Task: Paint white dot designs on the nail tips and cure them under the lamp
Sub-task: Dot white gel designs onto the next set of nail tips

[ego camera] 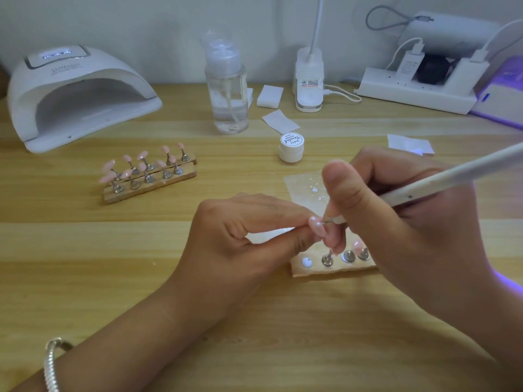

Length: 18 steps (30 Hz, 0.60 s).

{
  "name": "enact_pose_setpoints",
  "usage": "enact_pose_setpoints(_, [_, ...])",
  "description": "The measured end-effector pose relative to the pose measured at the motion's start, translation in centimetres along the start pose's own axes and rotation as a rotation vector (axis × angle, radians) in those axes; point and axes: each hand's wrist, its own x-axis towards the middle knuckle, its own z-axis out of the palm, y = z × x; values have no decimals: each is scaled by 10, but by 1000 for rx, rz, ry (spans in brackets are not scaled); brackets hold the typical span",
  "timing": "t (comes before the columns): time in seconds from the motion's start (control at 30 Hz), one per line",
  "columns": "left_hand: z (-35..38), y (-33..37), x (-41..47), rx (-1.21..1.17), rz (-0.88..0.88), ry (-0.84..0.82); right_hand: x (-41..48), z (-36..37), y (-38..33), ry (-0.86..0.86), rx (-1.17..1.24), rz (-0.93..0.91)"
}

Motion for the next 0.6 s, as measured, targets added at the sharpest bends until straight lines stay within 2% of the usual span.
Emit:
enact_pose_setpoints(0.43, [1,-4,-3,42,-88,89,32,-24,-10,180,178,-35])
enact_pose_setpoints(0.53, [1,-5,-3,63,-101,98,39,-36,0,206,42,12])
enact_pose_setpoints(0.6, [2,-5,-3,79,-107,103,41,-43,12,178,-103,130])
